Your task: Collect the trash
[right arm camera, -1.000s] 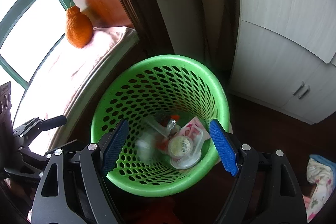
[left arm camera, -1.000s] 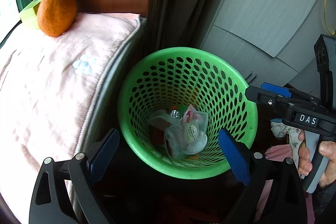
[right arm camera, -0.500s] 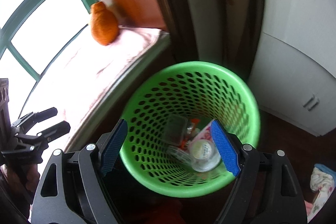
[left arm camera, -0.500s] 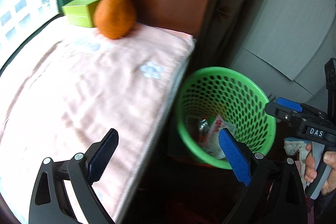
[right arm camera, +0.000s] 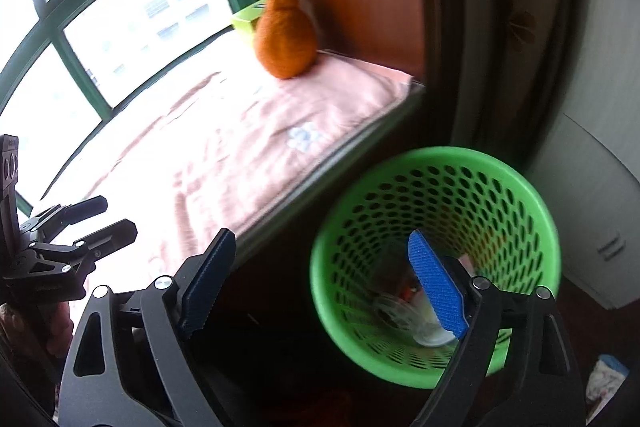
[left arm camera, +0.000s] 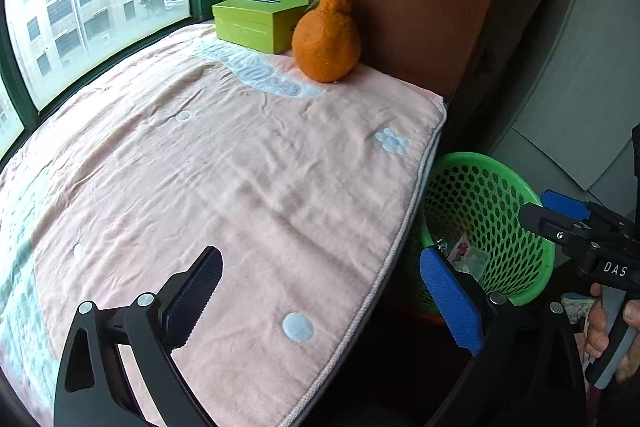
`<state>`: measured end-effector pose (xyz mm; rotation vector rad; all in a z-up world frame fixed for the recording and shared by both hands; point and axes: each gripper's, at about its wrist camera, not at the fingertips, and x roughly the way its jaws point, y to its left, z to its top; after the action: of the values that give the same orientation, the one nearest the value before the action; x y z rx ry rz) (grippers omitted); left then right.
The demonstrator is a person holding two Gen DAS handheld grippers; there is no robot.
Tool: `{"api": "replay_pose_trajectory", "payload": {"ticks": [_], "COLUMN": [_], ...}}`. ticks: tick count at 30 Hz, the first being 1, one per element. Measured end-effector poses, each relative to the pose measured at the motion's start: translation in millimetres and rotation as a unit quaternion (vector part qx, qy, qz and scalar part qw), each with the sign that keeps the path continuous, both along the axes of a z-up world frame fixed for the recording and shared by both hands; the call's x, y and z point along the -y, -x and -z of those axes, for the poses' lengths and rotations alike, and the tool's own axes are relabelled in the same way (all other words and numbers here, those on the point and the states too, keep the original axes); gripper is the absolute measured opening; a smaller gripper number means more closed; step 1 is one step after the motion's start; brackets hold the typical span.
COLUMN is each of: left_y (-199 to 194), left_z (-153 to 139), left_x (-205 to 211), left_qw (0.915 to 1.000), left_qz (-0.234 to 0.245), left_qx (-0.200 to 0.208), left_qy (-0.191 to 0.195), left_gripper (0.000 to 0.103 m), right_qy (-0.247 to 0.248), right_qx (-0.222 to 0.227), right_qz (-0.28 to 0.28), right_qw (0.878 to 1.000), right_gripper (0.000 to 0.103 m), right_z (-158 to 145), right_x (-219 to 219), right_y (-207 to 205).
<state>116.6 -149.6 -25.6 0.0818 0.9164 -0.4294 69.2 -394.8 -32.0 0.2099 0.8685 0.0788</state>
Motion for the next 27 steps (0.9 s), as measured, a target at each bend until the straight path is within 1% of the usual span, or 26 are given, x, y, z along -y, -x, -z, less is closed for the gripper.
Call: {"api": "replay_pose_trajectory", "payload": {"ticks": [5, 10, 18, 24, 27], "left_y": [3.6, 4.5, 8.0, 14.0, 16.4], "left_z": [-6.0, -11.7, -17.8, -17.5, -16.4], "left_x": [-33.7, -65.8, -101.4, -115.6, -123.1], "left_qw": [0.9987, 0.9955, 0.9908, 0.9857, 0.9846], "left_qz": [-0.046, -0.089, -0.127, -0.156, -0.165], "left_qx": [0.020, 0.033, 0.046, 0.059, 0.055], "left_qy": [-0.013, -0.012, -0.005, -0.024, -0.021], "left_gripper": [0.096, 0.096, 0.096, 0.096, 0.096], "right_qy": [-0.003, -0.001, -0.002, -0.007, -0.009], "right_qx": [0.007, 0.015, 0.023, 0.029, 0.033], "right_qz": [-0.026, -0.052, -0.080, -0.096, -0.103], "right_qw": [1.000, 0.999, 0.996, 0.995, 0.994], "right_gripper": [0.088, 0.089, 0.090, 0.090, 0.091], "right_z": [-6.4, -12.5, -20.5, -25.2, -27.2], "right_x": [-29.3, -55.4, -87.8, -104.6, -112.4], "right_y": [-11.2, -19.6, -31.4, -37.9, -39.3]}}
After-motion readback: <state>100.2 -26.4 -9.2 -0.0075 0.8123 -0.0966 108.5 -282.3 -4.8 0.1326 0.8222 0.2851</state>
